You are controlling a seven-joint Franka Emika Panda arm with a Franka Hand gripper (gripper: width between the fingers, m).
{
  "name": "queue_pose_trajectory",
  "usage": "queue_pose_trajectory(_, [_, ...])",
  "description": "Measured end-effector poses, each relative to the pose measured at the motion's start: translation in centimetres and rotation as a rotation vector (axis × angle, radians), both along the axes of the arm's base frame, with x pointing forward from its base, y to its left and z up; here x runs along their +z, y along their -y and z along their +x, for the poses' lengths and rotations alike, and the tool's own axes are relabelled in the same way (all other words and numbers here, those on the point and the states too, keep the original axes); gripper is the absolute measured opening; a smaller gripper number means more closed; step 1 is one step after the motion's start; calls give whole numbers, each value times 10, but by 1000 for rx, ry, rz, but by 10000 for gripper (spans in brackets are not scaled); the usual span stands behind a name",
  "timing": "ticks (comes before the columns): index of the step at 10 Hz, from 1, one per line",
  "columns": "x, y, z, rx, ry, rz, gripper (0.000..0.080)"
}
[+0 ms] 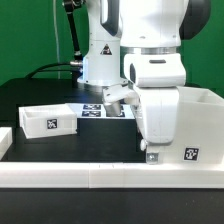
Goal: Assemble drawer
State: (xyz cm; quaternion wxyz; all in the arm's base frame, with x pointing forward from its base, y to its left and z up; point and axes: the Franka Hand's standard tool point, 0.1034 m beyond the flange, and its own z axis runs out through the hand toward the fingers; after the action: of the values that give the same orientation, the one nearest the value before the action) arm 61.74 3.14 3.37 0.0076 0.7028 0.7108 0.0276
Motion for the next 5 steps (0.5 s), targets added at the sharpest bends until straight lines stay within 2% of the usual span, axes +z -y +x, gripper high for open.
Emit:
queue_pose_trajectory(1, [0,12,1,34,2,-6,649])
queue_pose_trajectory(3, [4,48,4,61,24,-15,649])
queue_pose_trajectory(5, [23,70,1,26,88,-19,649])
